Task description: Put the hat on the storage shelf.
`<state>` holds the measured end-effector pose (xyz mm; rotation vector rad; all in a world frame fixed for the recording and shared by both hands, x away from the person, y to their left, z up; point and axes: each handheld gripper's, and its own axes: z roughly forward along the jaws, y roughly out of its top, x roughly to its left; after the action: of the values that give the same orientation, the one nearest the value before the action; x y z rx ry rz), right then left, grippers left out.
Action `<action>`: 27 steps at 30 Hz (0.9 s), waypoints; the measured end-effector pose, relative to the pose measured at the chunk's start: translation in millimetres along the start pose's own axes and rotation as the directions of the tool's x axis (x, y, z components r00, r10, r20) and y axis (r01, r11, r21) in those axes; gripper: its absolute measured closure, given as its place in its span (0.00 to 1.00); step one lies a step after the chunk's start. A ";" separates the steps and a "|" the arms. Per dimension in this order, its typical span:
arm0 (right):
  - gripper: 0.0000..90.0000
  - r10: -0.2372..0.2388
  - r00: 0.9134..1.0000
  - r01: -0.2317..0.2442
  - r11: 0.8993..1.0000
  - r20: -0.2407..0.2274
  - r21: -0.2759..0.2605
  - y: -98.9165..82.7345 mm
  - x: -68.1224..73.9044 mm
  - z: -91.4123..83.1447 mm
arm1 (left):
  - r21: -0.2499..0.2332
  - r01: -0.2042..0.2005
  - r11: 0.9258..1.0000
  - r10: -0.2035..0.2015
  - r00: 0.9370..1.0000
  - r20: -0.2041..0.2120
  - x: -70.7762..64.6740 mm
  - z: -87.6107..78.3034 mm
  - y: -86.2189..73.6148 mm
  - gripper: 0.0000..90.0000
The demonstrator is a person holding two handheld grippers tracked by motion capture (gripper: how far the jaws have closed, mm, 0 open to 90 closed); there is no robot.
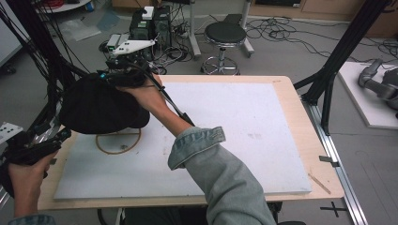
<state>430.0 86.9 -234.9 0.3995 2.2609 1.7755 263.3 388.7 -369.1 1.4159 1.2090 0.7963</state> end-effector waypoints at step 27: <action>0.20 0.149 0.932 -0.112 0.985 0.329 -0.128 -14.0 -69.6 -140.2 | 0.026 -0.024 0.999 0.022 0.998 0.062 -11.1 13.3 -14.7 0.21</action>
<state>444.9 -68.2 -214.5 0.7848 1.9312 1.7240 269.2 373.2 -384.7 1.4682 1.1612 0.7494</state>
